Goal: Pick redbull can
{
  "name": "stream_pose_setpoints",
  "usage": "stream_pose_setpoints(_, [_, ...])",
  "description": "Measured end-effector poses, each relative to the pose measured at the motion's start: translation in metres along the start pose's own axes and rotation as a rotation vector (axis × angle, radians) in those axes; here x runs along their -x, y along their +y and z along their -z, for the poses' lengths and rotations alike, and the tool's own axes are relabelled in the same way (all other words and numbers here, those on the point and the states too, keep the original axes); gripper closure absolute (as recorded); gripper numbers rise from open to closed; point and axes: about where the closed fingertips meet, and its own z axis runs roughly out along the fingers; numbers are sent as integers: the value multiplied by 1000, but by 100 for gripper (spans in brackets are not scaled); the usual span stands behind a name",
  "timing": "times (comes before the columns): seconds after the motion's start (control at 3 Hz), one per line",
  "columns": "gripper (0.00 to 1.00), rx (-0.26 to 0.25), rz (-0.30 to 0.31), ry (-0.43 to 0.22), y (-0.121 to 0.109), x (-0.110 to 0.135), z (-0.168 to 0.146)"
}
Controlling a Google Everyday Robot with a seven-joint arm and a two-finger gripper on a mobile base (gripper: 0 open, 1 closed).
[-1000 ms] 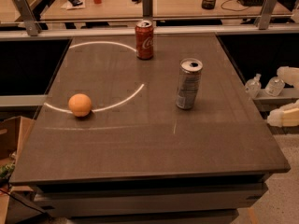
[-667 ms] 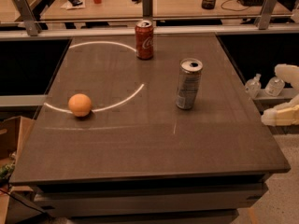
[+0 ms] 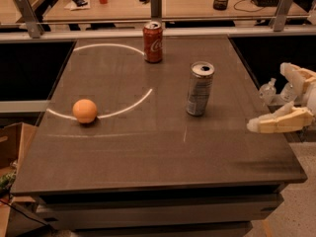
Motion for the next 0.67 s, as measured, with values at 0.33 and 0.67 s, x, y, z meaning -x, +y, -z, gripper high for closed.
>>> stream_pose_setpoints(0.33, [0,-15,28,-63,-16,-8,-19])
stream_pose_setpoints(0.67, [0,9,1,-108,-25,-12,-39])
